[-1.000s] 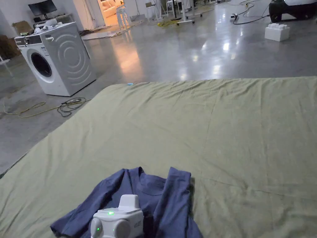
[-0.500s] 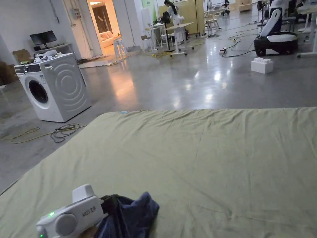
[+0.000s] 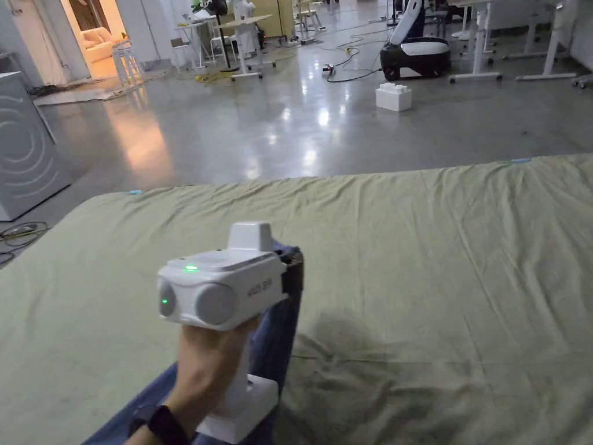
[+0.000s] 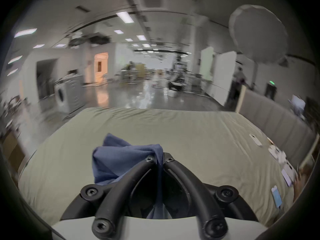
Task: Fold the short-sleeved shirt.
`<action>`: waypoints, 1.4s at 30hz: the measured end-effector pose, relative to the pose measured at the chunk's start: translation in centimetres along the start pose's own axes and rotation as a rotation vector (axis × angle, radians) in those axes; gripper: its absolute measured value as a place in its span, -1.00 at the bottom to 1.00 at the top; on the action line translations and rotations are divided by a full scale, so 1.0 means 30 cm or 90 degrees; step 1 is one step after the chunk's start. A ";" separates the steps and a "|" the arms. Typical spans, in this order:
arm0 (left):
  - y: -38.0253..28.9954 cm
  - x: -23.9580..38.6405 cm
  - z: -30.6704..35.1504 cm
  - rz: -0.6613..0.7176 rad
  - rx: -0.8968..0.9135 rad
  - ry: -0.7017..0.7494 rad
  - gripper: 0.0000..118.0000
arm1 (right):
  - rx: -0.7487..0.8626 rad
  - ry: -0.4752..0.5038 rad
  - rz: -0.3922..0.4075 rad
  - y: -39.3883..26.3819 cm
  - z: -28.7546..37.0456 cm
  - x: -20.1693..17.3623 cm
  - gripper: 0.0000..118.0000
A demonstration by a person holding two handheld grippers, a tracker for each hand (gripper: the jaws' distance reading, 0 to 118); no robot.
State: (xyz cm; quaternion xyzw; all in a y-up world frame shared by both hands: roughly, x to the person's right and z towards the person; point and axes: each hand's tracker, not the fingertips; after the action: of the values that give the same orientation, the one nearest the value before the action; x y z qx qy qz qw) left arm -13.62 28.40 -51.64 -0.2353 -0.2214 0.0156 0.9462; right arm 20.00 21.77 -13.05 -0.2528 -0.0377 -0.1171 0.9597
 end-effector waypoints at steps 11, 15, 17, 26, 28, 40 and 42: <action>-0.626 0.822 -0.163 0.020 -0.221 -0.323 -0.92 | -0.021 -0.053 -0.019 -0.051 0.061 0.084 -0.99; -0.722 0.906 -0.139 0.035 -0.267 -0.322 -0.92 | -0.037 -0.069 -0.035 -0.070 0.062 0.119 -0.99; -0.738 0.902 -0.137 0.028 -0.285 -0.301 -0.92 | -0.033 -0.065 -0.047 -0.068 0.071 0.123 -0.99; -0.471 0.634 0.233 0.041 -0.077 -0.233 0.69 | 0.054 0.022 0.023 -0.004 0.119 0.048 -0.99; -0.430 0.563 0.364 0.028 -0.029 -0.210 0.69 | 0.082 0.050 0.031 0.027 0.126 0.030 -0.99; -0.380 0.284 0.912 -0.120 0.129 0.046 0.69 | 0.156 0.088 0.047 0.209 0.040 -0.046 -0.99; -0.386 0.256 0.931 -0.109 0.137 0.068 0.69 | 0.161 0.091 0.075 0.221 0.061 -0.068 -0.99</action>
State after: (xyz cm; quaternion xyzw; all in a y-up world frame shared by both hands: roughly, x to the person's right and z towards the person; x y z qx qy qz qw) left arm -19.48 31.37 -21.14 -0.1134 -0.1867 -0.0542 0.9743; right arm 19.61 28.70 -14.88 -0.1230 0.0310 -0.0723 0.9893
